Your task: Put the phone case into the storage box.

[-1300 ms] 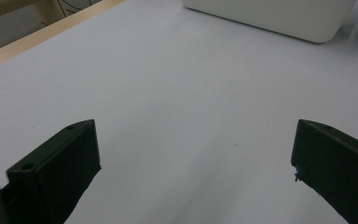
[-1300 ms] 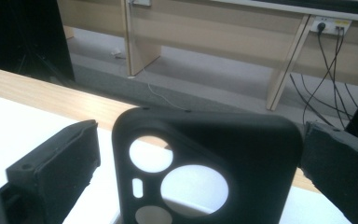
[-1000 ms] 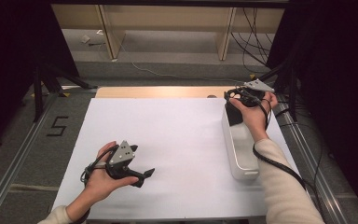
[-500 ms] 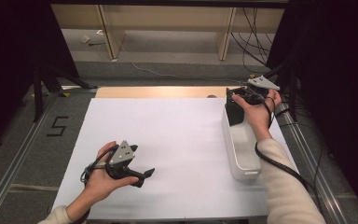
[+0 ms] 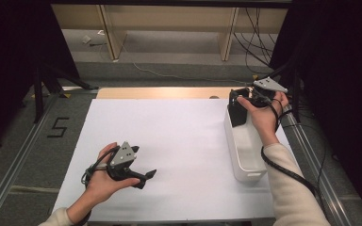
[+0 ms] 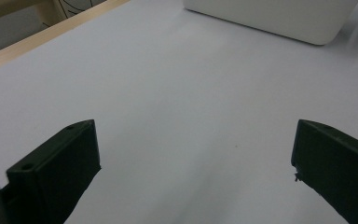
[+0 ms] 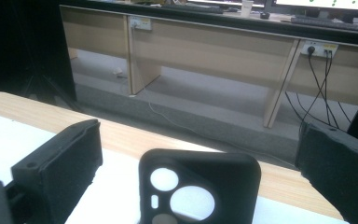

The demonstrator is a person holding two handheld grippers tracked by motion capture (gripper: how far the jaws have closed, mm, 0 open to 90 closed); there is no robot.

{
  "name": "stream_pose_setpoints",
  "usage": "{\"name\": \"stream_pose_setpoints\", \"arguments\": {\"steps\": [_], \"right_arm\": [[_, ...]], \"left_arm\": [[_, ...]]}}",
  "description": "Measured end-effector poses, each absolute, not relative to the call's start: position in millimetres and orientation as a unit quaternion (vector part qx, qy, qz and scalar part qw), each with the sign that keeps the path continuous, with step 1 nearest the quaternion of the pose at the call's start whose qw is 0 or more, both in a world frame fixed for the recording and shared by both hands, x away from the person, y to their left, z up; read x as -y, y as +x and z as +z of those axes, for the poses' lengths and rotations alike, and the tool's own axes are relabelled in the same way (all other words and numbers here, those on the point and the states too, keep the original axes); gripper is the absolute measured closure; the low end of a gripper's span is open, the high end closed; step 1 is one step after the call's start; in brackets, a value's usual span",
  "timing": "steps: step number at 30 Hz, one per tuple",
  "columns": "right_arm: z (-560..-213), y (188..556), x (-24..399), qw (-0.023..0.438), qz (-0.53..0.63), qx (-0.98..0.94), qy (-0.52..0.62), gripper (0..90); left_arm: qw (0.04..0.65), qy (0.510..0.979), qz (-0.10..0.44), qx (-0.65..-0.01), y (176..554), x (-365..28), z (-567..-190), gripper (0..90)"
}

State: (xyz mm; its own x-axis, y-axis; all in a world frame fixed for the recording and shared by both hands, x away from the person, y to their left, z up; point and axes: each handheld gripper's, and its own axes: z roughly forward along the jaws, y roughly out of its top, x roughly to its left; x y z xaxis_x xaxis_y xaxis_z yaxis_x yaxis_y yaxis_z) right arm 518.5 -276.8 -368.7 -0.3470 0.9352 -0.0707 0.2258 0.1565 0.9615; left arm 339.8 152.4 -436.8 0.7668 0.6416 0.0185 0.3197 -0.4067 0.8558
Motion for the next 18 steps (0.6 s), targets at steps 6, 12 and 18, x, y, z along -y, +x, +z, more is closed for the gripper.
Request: {"name": "stream_pose_setpoints", "arguments": {"steps": [6,12,18], "right_arm": [[-365.9,509.7,273.6,0.363,0.488,-0.668,0.428,2.5],[-364.8,500.4,268.5,0.346,0.503,-0.674,0.416,6.1],[-367.4,491.4,265.0,0.328,0.51,-0.683,0.407,8.6]], "left_arm": [[0.46,0.82,0.176,-0.293,339.6,-152.3,-436.4,0.6],[0.459,0.82,0.176,-0.293,339.4,-152.3,-436.0,0.6],[0.458,0.82,0.176,-0.293,339.4,-152.2,-436.0,0.6]]}}
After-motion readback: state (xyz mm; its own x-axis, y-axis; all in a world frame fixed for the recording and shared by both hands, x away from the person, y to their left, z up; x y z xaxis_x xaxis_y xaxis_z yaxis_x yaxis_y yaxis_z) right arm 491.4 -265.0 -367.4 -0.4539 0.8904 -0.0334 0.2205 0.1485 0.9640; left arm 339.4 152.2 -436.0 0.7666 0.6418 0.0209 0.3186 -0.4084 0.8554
